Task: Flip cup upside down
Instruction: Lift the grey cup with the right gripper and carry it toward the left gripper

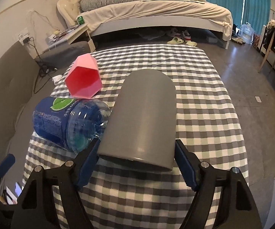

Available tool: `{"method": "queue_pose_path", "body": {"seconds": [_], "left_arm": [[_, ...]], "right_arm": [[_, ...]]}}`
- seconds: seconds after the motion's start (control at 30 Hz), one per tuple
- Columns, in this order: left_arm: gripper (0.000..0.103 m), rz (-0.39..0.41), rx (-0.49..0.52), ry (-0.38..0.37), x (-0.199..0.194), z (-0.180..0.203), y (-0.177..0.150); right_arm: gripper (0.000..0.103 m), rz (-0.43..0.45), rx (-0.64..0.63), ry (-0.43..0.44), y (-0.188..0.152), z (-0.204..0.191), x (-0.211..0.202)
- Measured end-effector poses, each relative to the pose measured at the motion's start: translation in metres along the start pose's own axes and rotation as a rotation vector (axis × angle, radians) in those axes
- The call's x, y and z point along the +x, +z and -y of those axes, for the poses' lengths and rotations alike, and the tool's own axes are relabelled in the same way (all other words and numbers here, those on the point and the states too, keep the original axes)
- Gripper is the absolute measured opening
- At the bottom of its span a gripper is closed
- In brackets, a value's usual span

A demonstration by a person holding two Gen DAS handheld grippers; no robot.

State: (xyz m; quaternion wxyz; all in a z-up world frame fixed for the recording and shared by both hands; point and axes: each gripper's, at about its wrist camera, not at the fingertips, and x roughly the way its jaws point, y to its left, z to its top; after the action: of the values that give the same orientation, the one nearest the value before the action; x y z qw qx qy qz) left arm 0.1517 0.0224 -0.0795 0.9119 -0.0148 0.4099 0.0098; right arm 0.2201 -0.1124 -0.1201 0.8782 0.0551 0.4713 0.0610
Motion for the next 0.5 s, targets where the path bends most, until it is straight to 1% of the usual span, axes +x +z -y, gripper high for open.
{"method": "queue_pose_path", "body": {"seconds": [0.2, 0.37, 0.5], "left_arm": [[0.103, 0.027, -0.006, 0.002, -0.016, -0.002, -0.004], [0.103, 0.049, -0.014, -0.003, -0.035, -0.001, -0.016], [0.103, 0.060, -0.009, -0.001, -0.051, 0.002, -0.028]], "right_arm": [[0.076, -0.019, -0.030, -0.010, -0.029, 0.006, -0.026], [0.076, -0.064, -0.054, -0.005, -0.073, 0.002, -0.052], [0.076, -0.070, -0.107, -0.004, -0.102, -0.006, -0.071]]}}
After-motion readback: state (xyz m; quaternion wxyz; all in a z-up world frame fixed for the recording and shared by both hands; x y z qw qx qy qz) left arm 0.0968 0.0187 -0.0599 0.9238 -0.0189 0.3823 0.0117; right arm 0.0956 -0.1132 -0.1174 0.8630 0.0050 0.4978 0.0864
